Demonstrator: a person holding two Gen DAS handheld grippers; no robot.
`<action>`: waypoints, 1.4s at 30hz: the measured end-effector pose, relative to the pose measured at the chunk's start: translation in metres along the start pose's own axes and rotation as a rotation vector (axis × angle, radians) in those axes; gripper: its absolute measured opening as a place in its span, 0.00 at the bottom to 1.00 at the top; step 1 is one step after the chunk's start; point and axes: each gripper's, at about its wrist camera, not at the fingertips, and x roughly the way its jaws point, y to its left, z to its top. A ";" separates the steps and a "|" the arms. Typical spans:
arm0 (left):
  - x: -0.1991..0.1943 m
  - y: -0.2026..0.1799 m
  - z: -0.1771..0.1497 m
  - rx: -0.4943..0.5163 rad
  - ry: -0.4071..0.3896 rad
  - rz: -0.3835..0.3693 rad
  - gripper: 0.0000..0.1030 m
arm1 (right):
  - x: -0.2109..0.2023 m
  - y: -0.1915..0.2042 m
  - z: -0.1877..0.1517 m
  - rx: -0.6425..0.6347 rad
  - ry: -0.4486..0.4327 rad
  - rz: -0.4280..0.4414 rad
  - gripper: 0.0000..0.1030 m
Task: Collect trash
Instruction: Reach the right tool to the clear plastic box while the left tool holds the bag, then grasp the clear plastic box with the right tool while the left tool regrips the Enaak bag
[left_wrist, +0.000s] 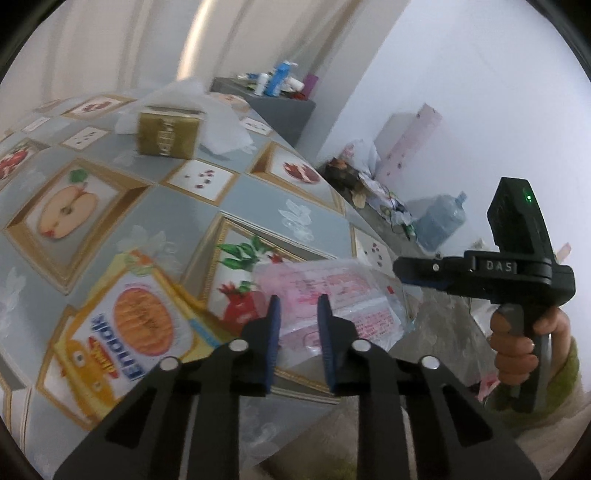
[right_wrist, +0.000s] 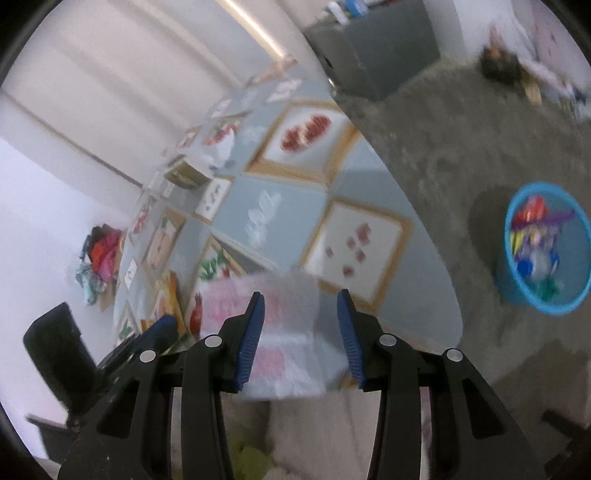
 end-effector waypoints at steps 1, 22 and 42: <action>0.005 -0.003 -0.001 0.019 0.012 0.006 0.15 | 0.003 -0.004 -0.002 0.024 0.019 0.021 0.39; 0.026 -0.003 -0.008 0.036 0.078 0.067 0.09 | 0.018 0.003 -0.007 0.044 0.065 0.127 0.24; -0.030 0.031 0.002 -0.007 -0.060 0.194 0.09 | 0.024 0.020 0.003 -0.065 0.000 0.051 0.07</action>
